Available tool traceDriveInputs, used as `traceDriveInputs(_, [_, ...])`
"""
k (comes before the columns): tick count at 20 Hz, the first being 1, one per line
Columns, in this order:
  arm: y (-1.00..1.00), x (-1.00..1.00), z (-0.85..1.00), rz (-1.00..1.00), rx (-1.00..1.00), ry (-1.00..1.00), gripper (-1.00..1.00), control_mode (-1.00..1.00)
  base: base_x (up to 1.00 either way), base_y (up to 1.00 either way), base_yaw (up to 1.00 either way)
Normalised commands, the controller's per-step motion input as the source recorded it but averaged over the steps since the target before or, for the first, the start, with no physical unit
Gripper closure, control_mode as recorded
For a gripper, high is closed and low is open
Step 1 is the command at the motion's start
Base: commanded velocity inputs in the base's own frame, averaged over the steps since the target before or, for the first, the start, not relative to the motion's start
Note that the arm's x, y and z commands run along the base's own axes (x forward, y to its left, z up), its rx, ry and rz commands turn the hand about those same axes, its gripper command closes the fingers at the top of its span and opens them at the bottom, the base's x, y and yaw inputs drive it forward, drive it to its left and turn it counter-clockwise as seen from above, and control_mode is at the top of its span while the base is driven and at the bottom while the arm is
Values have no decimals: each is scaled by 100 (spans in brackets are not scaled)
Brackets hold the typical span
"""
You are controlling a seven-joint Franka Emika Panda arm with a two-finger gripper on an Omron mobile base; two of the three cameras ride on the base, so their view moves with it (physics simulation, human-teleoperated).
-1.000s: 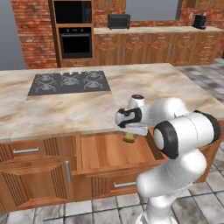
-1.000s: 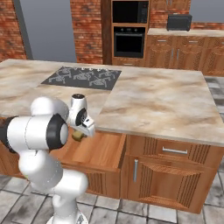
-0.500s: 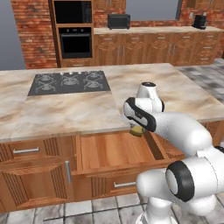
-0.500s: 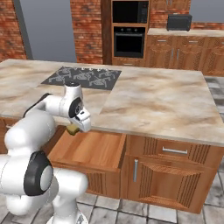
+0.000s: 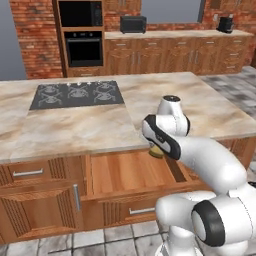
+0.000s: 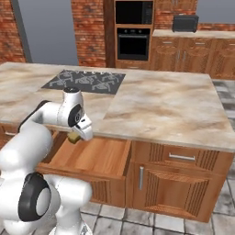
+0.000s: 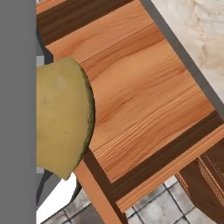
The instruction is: Restock the sink supplies by placing the sponge and soap dispenser on the counter and next to the sink. Make sure the soap dispenser is upright.
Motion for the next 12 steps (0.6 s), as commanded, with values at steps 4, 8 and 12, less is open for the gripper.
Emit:
traceDriveInputs(4, [0,0,0,0,0,0,100,100,-58,0,-67])
traceDriveInputs(8, [0,0,0,0,0,0,100,100,-40,0,-85])
traceDriveInputs(12, [0,0,0,0,0,0,100,100,-17,0,-92])
